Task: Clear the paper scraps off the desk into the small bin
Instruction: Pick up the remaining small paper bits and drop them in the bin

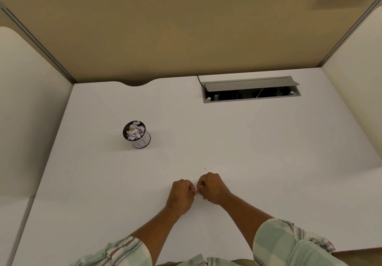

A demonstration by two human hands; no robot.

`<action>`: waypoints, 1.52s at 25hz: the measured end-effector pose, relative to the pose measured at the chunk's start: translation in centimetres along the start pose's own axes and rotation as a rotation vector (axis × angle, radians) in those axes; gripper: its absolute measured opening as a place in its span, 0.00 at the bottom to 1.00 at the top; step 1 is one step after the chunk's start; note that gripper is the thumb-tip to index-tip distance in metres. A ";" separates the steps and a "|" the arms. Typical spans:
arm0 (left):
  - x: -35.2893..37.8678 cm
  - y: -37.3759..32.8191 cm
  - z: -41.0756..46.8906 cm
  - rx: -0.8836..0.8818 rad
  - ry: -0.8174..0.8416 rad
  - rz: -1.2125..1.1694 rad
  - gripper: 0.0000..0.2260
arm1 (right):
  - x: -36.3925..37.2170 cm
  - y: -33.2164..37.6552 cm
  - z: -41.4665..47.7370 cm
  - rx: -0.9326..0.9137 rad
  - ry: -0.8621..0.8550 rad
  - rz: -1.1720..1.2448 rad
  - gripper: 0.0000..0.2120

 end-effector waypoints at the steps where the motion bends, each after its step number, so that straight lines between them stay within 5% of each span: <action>1: -0.8 0.3 0.2 0.012 -0.005 -0.007 0.06 | -0.2 0.7 0.2 0.001 0.008 0.039 0.06; 19: -23.4 4.5 10.9 0.059 -0.395 -0.091 0.04 | -3.7 23.5 12.8 -0.222 -0.173 0.110 0.05; 33: -25.4 8.3 14.4 -0.096 -0.414 0.020 0.03 | -1.4 24.8 16.4 -0.086 -0.251 -0.014 0.10; 38: -25.5 8.3 13.9 -0.078 -0.474 -0.065 0.03 | -1.9 24.6 15.7 -0.198 -0.265 -0.017 0.11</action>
Point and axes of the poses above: each hand's wrist, its own z-axis towards the middle knuckle, its own x-axis out of the palm, y = z × x, the point moved 4 cm from there along z, towards the middle knuckle, and after that the axes turned 10 degrees about -y, right-handed, at the moved point
